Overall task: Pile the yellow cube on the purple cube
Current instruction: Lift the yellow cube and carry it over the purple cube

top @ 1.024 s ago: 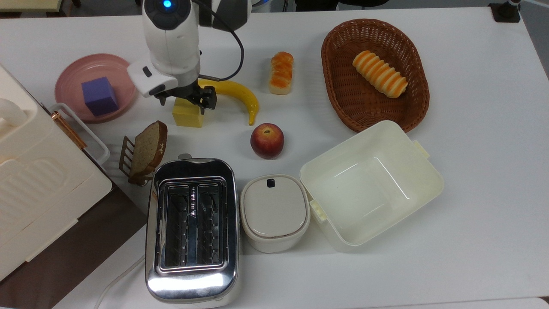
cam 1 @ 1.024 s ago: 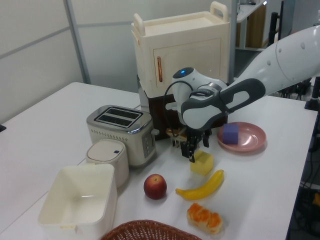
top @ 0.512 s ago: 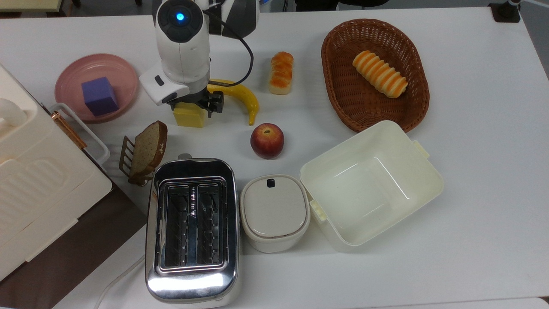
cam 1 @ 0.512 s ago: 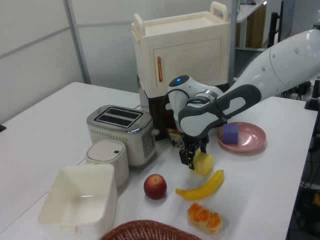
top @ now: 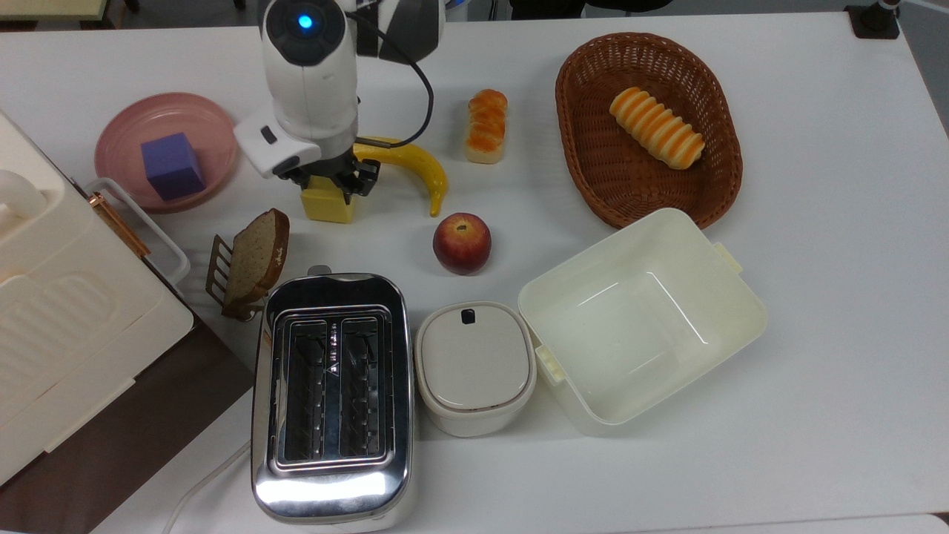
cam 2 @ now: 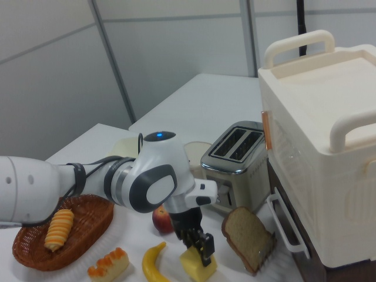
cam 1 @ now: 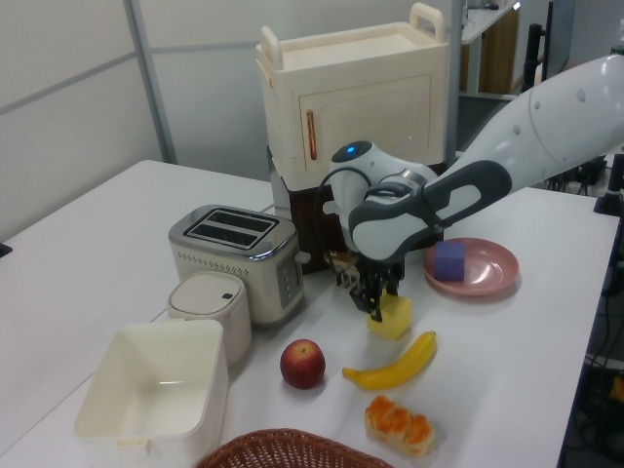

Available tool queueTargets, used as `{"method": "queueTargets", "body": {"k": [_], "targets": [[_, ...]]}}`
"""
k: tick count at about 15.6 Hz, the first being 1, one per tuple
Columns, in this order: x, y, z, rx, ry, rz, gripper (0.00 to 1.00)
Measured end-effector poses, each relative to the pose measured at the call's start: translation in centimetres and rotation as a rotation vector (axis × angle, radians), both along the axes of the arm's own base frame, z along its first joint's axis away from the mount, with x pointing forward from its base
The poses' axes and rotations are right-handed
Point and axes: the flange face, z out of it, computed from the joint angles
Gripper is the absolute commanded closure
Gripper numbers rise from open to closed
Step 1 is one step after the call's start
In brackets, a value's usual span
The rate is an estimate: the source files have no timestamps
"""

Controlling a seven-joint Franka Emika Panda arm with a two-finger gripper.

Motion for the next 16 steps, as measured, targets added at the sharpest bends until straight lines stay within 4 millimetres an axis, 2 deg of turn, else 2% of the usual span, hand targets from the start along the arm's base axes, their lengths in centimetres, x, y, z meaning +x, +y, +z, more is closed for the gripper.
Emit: {"method": "queueTargets", "body": {"k": [2,4,7,9,10,16], "targets": [[-0.1,-1.5,2.8,-0.009,-0.049,-0.033,0.81],[-0.8,-3.3,6.7,-0.022,-0.109,-0.077,0.81],[-3.1,-6.1,12.3,-0.043,-0.158,-0.143,0.81],[-4.5,-8.2,14.8,-0.034,-0.195,-0.199,0.81],[-5.3,-10.0,15.5,-0.022,-0.211,-0.245,0.81],[-8.6,-18.9,15.5,0.021,-0.238,-0.441,0.84]]}}
